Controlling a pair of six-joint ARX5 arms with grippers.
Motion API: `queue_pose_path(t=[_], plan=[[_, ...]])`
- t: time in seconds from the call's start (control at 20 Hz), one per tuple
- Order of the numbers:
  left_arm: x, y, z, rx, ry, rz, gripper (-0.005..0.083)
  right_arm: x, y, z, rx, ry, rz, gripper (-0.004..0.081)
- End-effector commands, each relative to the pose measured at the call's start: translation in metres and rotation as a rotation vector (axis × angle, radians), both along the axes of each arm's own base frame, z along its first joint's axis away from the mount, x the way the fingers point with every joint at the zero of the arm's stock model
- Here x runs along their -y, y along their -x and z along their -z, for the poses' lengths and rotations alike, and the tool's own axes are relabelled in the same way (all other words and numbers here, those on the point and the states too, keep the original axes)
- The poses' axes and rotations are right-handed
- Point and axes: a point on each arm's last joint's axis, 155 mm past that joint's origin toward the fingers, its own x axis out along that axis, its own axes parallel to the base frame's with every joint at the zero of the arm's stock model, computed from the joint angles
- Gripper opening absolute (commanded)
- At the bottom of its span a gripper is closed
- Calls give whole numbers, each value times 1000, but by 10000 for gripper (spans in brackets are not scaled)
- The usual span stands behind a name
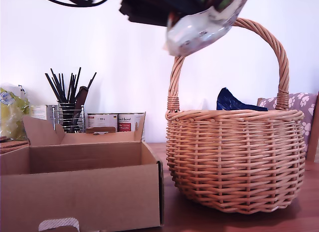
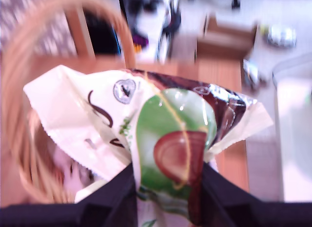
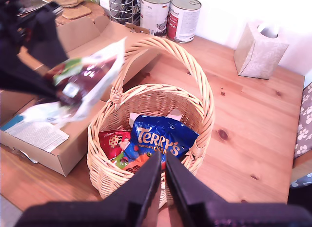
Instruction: Move the bags of Easter eggs from the cardboard box on the left into the woven basket on the right side.
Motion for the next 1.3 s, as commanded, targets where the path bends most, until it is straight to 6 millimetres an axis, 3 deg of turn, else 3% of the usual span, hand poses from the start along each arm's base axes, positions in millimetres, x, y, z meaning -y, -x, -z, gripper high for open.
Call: queue_pose_path(t=[0.0, 0.3, 0.5, 0.7, 0.8, 0.9, 1.0, 1.25], plan=[[13, -5, 10, -17, 25, 2, 213, 0, -1, -8, 18, -20, 5, -13], [41, -24, 34, -5, 54, -12, 213, 0, -1, -8, 17, -21, 3, -13], [39, -54, 58, 36, 5, -132, 213, 0, -1, -7, 17, -20, 3, -13], [36, -62, 80, 22, -44, -165, 228, -1, -1, -7, 17, -21, 2, -13], [34, -69, 77, 45, -45, -200, 343, -1, -1, -7, 17, -21, 2, -13], [35, -71, 74, 58, -36, -210, 514, -1, -1, -8, 17, -21, 1, -13], [34, -71, 75, 56, -37, -208, 611, -1, 0, -8, 16, -22, -1, -13], [40, -57, 75, -6, -35, -160, 622, -1, 0, -8, 16, -23, -2, -13]])
